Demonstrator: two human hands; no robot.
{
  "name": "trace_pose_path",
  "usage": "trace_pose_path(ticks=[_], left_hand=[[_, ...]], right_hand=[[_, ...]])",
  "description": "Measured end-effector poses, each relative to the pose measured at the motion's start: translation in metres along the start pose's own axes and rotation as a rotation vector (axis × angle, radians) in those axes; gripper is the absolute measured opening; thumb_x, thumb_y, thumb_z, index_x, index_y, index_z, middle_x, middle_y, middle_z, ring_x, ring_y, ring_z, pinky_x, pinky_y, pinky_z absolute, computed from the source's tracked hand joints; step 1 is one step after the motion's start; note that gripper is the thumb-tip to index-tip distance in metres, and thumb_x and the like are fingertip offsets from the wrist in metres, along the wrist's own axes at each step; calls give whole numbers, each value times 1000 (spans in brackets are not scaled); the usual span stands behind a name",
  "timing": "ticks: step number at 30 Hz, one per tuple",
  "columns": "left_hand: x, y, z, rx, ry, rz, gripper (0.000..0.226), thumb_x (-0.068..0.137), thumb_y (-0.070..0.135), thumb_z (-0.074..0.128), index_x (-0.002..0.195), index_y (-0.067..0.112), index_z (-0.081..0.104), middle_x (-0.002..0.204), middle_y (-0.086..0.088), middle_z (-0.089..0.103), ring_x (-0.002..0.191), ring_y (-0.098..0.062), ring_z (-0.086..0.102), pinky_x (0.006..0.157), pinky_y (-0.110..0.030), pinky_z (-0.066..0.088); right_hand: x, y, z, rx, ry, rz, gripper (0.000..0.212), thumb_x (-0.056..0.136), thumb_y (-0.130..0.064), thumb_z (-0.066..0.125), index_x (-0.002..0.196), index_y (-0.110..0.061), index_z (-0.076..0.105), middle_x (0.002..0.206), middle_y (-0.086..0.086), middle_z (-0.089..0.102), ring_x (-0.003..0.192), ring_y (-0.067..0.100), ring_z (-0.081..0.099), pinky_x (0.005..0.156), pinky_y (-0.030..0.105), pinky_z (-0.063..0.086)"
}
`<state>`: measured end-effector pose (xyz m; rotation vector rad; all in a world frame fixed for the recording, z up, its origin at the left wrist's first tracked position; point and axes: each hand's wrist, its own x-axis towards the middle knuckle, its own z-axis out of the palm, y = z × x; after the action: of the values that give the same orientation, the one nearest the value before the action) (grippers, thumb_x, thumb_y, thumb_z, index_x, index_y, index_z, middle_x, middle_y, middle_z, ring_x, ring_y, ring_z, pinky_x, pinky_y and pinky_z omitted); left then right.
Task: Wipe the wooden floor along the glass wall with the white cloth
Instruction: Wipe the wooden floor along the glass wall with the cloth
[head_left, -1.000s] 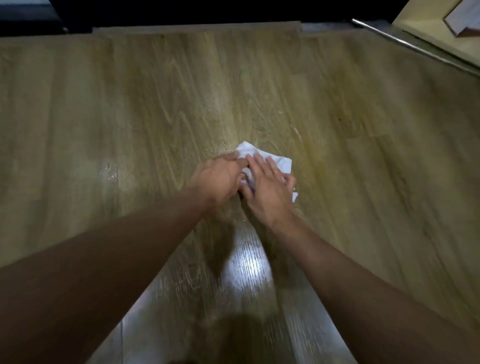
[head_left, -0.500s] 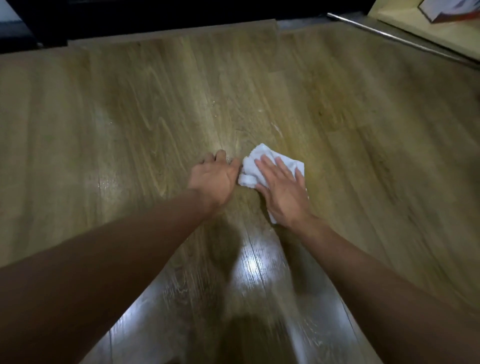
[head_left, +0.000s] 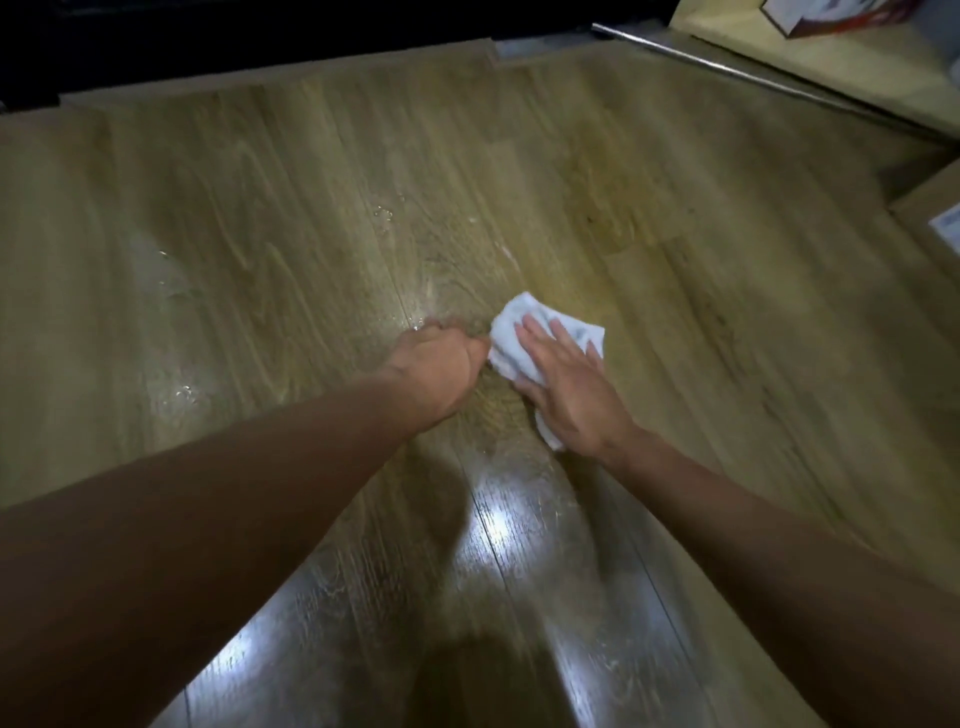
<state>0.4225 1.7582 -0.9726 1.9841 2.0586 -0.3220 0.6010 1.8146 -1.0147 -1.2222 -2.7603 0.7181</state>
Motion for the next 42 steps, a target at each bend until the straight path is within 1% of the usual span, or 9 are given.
trace_pose_path(ticks=[3, 10, 13, 16, 23, 27, 30, 35, 42], left_hand=[[0, 3, 0, 43, -21, 1, 37, 97, 14, 34, 132, 18, 42, 138, -14, 44, 128, -37, 43, 104, -43, 37], [5, 6, -8, 137, 81, 45, 25, 94, 14, 39, 115, 15, 54, 112, -11, 60, 107, -32, 59, 84, -35, 47], [15, 11, -15, 156, 52, -19, 26, 93, 11, 42, 115, 12, 57, 112, -12, 62, 109, -32, 60, 86, -35, 48], [28, 11, -16, 170, 47, -61, 32, 96, 26, 43, 121, 11, 56, 120, -13, 62, 114, -33, 58, 91, -39, 47], [29, 11, -6, 159, -55, -66, 83, 90, 66, 37, 144, 4, 30, 132, -16, 54, 125, -34, 49, 97, -44, 46], [41, 17, -21, 174, -197, -18, 73, 92, 58, 45, 144, 7, 33, 141, -13, 47, 129, -36, 45, 98, -49, 46], [41, 41, -36, 247, -262, -41, 46, 92, 35, 58, 132, 14, 52, 135, -8, 54, 125, -33, 51, 97, -55, 44], [49, 57, -42, 211, -163, 127, 47, 96, 5, 44, 142, 14, 41, 139, -10, 51, 129, -30, 48, 104, -45, 41], [57, 66, -31, 290, -461, 126, 93, 91, 56, 50, 152, 6, -1, 160, -9, -10, 144, -44, -2, 113, -56, 25]], right_hand=[[-42, 37, -13, -21, -18, -72, 51, 100, -42, 36, 148, -33, 22, 156, -14, 15, 146, 10, 5, 118, 52, 13], [15, 39, -27, -106, 81, 349, 53, 100, -29, 39, 149, -18, 21, 159, 2, 12, 145, 30, 10, 110, 60, 21], [-7, 24, -20, -135, -44, 194, 58, 98, -31, 34, 151, -17, 16, 161, 4, 4, 148, 29, 1, 114, 60, 13], [-63, 25, -14, -40, -43, 43, 51, 101, -27, 36, 149, -16, 23, 160, 2, 10, 148, 25, 3, 117, 53, 12], [-33, 80, -53, -74, 54, 279, 42, 99, -19, 43, 139, -6, 37, 149, 13, 31, 135, 34, 32, 105, 54, 30], [-5, 65, -40, -197, 119, 413, 44, 97, -23, 42, 139, -13, 34, 149, 5, 29, 135, 31, 29, 106, 55, 29], [-38, 53, -24, -161, 131, 261, 51, 100, -33, 40, 147, -17, 29, 157, 2, 23, 146, 28, 16, 116, 51, 17], [-94, 87, -43, -81, 11, 52, 49, 97, -19, 51, 144, -16, 36, 155, 4, 26, 145, 22, 15, 117, 35, 13], [-35, 114, -74, -236, -10, 310, 48, 98, -22, 36, 143, -6, 36, 152, 17, 26, 142, 36, 22, 115, 47, 21]])
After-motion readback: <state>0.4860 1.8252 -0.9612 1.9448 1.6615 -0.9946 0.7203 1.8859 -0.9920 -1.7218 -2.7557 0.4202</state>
